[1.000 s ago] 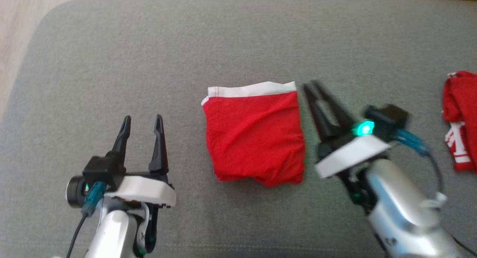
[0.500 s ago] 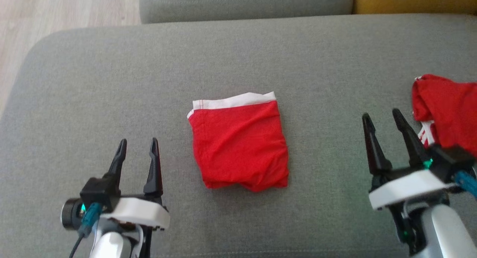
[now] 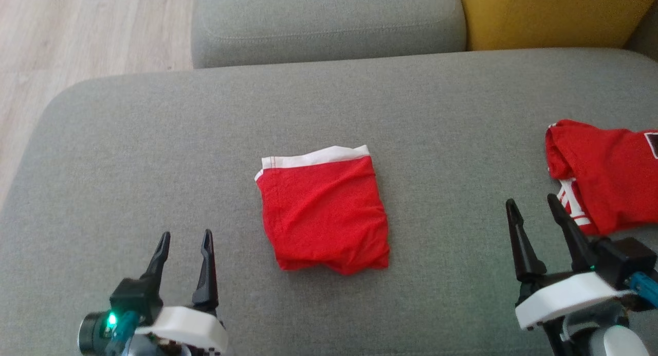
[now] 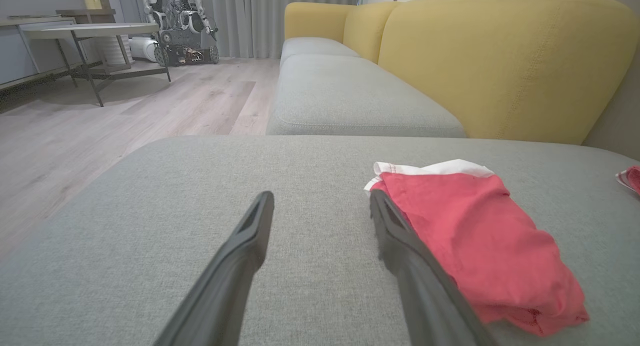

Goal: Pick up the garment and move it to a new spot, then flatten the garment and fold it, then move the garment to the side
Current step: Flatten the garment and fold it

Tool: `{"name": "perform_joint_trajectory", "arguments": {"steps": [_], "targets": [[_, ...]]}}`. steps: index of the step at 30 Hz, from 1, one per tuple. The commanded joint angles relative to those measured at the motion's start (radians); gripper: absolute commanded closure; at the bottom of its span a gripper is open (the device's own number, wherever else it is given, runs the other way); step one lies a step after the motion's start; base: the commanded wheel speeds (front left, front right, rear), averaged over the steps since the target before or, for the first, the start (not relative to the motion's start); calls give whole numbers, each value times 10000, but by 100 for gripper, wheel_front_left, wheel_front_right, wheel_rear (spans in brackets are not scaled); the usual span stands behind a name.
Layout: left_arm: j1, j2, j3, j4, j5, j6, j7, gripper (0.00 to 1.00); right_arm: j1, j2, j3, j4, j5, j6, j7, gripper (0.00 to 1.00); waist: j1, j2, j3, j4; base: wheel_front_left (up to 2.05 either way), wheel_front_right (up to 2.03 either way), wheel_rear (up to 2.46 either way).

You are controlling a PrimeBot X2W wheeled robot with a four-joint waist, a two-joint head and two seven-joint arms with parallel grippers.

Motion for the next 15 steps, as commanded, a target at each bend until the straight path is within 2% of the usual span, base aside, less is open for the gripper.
{"name": "perform_joint_trajectory", "arguments": {"steps": [1, 15], "targets": [[-220, 190, 368, -398, -16, 77, 17, 0, -167, 9, 189, -455, -77, -9, 29, 0, 0, -1, -74, 15, 0, 0, 0], [92, 343, 245, -649, -22, 186, 191, 0, 184, 117, 124, -780, -266, -9, 187, 0, 0, -1, -302, 84, 0, 0, 0]]}}
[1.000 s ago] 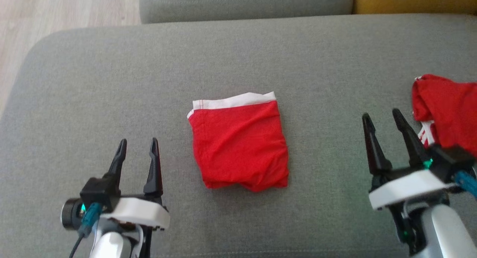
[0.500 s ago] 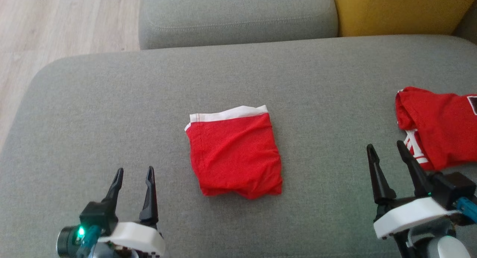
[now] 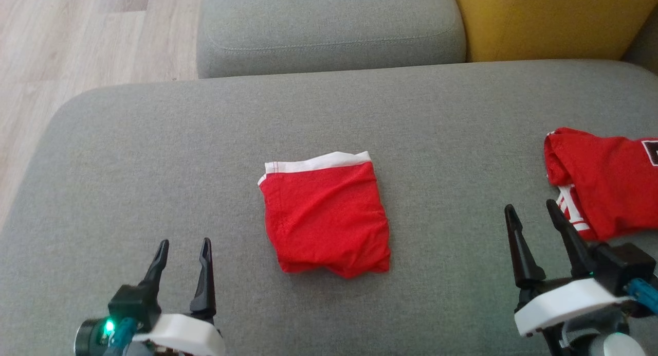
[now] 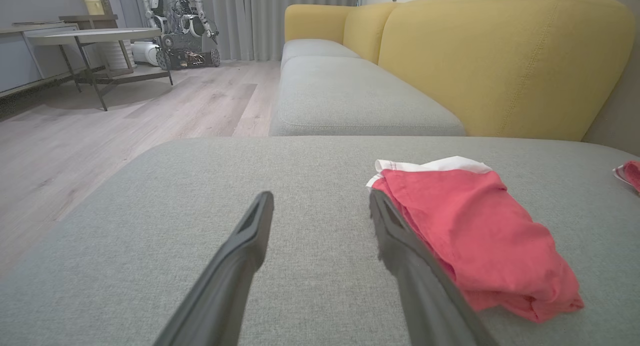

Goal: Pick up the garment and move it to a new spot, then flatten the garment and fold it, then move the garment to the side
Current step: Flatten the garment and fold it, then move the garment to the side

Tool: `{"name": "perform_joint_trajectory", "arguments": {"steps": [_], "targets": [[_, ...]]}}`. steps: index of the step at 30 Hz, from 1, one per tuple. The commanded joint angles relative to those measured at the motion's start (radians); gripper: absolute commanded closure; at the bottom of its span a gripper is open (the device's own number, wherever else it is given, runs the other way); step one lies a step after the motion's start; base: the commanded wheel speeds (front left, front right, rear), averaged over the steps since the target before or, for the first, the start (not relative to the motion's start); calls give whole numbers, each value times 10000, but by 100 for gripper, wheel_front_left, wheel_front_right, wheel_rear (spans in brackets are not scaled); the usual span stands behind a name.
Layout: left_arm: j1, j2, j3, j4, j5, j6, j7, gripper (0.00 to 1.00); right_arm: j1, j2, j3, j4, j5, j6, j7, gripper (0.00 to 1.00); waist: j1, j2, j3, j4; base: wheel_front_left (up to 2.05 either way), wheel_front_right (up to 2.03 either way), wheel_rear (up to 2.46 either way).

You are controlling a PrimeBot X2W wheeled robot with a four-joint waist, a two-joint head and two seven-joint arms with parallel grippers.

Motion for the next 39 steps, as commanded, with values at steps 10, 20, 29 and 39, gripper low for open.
{"name": "perform_joint_trajectory", "arguments": {"steps": [10, 20, 29, 39], "targets": [[-308, 175, 244, -493, -37, 147, -25, 0, -94, -16, 132, -497, -84, -9, 73, 0, 0, -1, 41, 19, 0, 0, 0], [-359, 192, 184, -539, -61, 201, -53, 0, -80, 21, 83, -541, -117, -9, 105, 0, 0, -1, 85, 88, 0, 0, 0], [-674, 89, 56, -600, -54, 218, -177, 0, -169, -23, -89, 123, 114, -9, 124, 0, 0, -1, 248, 661, 0, 0, 0], [-1769, -314, -396, -465, 1, -53, -433, 0, -1334, -197, 378, 2217, 344, -9, -159, 0, 0, -1, 1079, 2387, 0, 0, 0]]}}
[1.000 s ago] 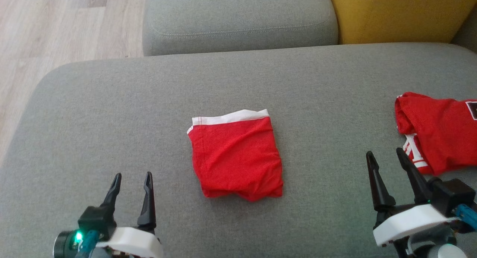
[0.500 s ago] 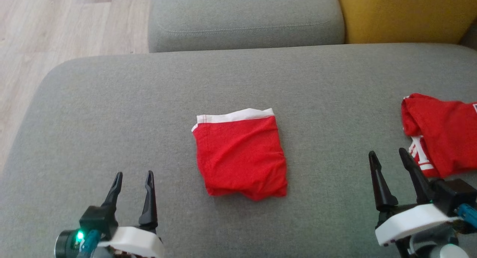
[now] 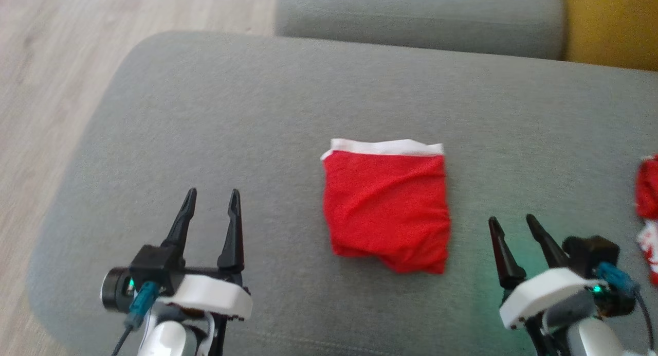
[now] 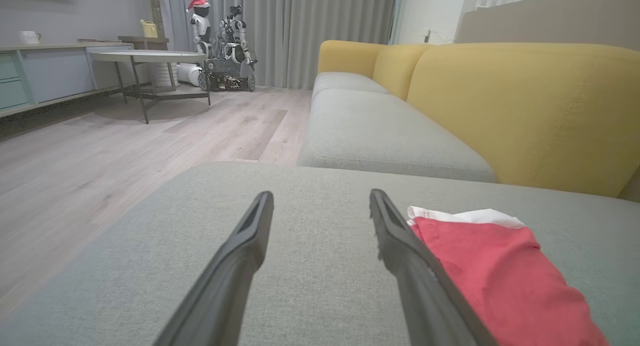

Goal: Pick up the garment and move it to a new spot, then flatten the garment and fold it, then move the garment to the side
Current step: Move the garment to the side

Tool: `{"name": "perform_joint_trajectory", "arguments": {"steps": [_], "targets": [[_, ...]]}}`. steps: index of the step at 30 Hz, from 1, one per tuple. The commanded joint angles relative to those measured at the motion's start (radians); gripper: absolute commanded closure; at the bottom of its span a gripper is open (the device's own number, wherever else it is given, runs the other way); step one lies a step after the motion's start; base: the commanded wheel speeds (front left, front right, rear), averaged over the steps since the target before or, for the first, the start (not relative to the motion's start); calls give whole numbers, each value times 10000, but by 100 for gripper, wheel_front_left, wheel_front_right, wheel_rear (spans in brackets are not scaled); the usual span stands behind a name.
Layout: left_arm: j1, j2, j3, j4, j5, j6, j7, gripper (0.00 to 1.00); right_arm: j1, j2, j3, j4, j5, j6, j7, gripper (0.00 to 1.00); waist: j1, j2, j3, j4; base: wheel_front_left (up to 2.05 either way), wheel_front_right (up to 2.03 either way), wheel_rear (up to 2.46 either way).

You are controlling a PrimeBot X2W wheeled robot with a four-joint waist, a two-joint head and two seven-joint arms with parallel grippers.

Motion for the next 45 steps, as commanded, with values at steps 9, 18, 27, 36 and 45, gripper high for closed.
{"name": "perform_joint_trajectory", "arguments": {"steps": [9, 18, 27, 36, 45], "targets": [[-1063, -321, 137, 49, 22, -197, -258, 0, -1715, -136, 666, 2760, 668, -9, -183, 0, 0, -1, 753, 1677, 0, 0, 0], [-1052, -443, 325, -113, 174, -279, -264, 0, -2303, 67, 834, 4236, 1202, -9, 432, 100, 0, -1, 850, 1527, 0, 0, 0], [-1043, -491, 500, -188, 322, -376, -265, 0, -2604, -86, 1536, 4139, 943, -9, 318, 100, 0, -1, 929, 627, 0, 0, 0], [-1160, -475, 686, -320, 507, -499, -265, 0, -2798, -996, 2297, 3087, 652, -9, 491, 100, 0, -1, 1253, -1497, 0, 0, 0], [-1845, -378, 598, -329, 755, -717, -265, 0, -3456, -2546, 2766, 2016, 1025, -9, 1001, 100, 0, -1, 2157, -3609, 0, 0, 0]]}}
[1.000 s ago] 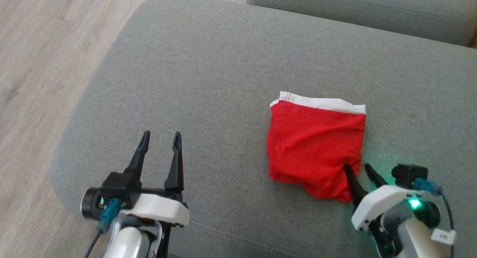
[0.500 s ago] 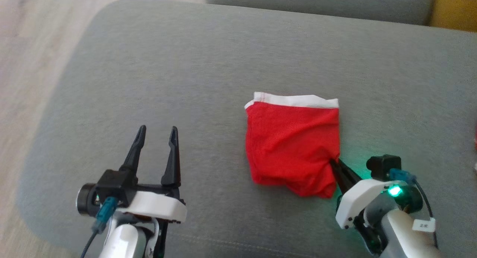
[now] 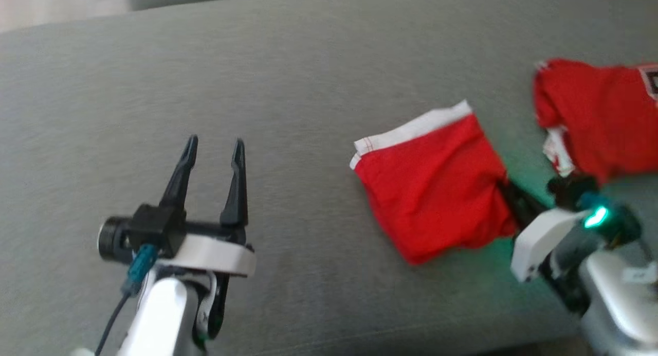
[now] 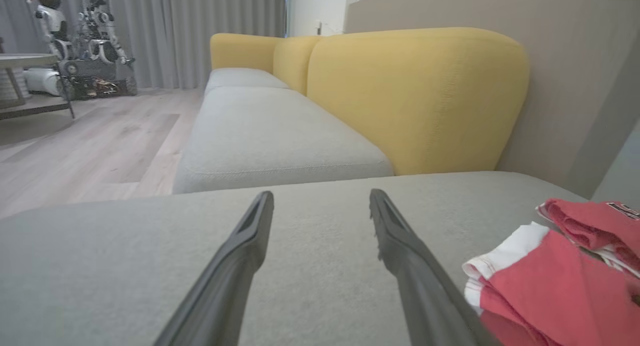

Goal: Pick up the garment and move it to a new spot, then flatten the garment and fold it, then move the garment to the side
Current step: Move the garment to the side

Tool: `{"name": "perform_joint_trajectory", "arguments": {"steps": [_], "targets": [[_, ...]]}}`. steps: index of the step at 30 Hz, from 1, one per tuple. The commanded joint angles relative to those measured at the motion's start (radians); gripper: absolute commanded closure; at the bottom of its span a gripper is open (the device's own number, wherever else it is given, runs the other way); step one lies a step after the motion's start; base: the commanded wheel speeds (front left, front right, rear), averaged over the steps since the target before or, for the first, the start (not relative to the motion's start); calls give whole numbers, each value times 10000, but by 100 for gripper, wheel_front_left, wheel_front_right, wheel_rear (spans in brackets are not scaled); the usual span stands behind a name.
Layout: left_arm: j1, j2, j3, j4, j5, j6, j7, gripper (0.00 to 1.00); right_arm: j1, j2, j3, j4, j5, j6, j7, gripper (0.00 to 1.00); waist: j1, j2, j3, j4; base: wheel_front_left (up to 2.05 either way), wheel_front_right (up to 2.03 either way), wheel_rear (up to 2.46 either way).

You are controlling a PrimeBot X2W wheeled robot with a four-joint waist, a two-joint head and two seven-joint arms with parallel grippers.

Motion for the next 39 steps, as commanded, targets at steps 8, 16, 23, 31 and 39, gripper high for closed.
{"name": "perform_joint_trajectory", "arguments": {"steps": [8, 16, 23, 31, 39], "targets": [[-1159, 239, 57, -214, 334, -180, -110, 0, -1591, -1099, -965, -287, 503, -9, -232, 100, 0, 0, 1588, -1751, 0, 0, 0], [-1763, 482, -154, -192, 560, -340, 124, 0, -3377, -1330, -2947, 1122, 719, -9, -713, 100, 0, 0, 2487, -2264, 0, 0, 0], [-2141, 613, -329, -218, 664, -465, 237, 0, -4308, -1530, -4313, 2809, 730, -9, -1220, 100, 0, 0, 3072, -2333, 0, 0, 0], [-2355, 717, -471, -221, 742, -512, 344, 0, -4925, -1259, -4807, 3999, 851, -9, -1604, 100, 0, 0, 3486, -2402, 0, 0, 0], [-2550, 737, -664, -168, 743, -586, 409, 0, -5621, -969, -4726, 5236, 884, -9, -1912, 42, 0, 0, 3620, -2296, 0, 0, 0]]}}
